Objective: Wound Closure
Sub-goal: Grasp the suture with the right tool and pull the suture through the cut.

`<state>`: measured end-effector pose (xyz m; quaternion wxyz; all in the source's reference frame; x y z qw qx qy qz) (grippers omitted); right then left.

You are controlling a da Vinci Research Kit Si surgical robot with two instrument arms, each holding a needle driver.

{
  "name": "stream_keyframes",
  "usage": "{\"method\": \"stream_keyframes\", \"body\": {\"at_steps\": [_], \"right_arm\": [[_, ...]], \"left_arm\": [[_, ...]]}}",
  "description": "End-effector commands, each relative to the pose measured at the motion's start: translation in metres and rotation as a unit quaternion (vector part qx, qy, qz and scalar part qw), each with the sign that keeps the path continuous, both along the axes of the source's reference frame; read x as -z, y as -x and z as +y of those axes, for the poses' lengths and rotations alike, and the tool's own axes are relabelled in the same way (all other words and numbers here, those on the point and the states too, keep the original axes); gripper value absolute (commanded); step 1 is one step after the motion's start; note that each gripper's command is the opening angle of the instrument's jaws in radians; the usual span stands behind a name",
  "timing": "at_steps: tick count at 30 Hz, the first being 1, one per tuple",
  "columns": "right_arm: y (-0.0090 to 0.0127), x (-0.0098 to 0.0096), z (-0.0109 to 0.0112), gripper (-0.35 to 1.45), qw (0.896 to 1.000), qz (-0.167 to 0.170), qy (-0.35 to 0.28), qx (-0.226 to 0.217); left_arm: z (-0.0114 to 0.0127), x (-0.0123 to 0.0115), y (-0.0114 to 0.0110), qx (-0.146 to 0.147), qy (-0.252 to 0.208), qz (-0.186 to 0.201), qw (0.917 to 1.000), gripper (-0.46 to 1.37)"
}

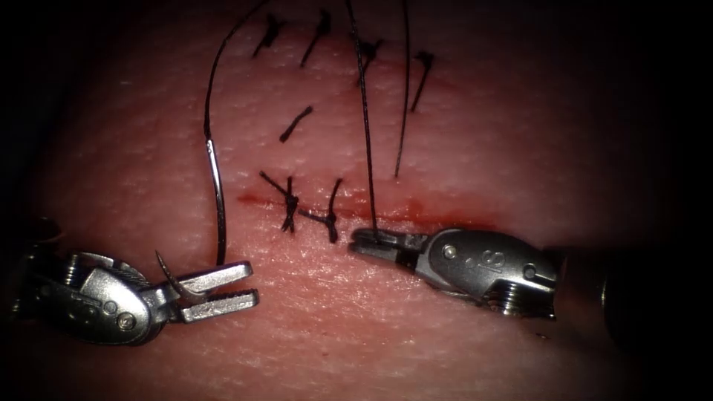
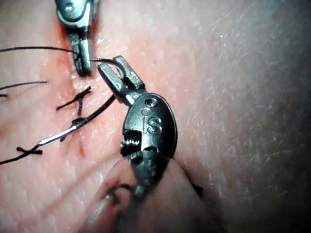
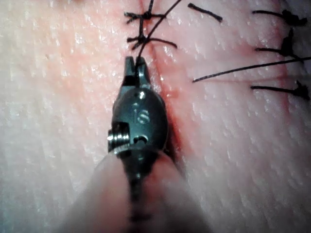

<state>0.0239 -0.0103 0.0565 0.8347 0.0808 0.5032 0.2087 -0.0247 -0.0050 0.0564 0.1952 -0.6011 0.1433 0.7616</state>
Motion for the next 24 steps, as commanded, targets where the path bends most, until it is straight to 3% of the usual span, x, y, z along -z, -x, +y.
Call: {"method": "stream_keyframes", "body": {"at_steps": [1,11,24], "right_arm": [[0.0002,0.0002,0.0001,-0.35,1.0,-0.002,0.006,-0.005],[0.0005,0.0014,0.0004,-0.35,1.0,0.005,0.019,-0.001],[0.0005,0.0014,0.0004,-0.35,1.0,0.005,0.024,0.001]], "left_arm": [[0.0,0.0,0.0,-0.005,-0.001,-0.001,1.0,-0.35],[0.0,0.0,0.0,-0.007,-0.001,-0.001,1.0,-0.35],[0.0001,-0.0001,0.0,-0.007,-0.001,-0.002,1.0,-0.35]]}}
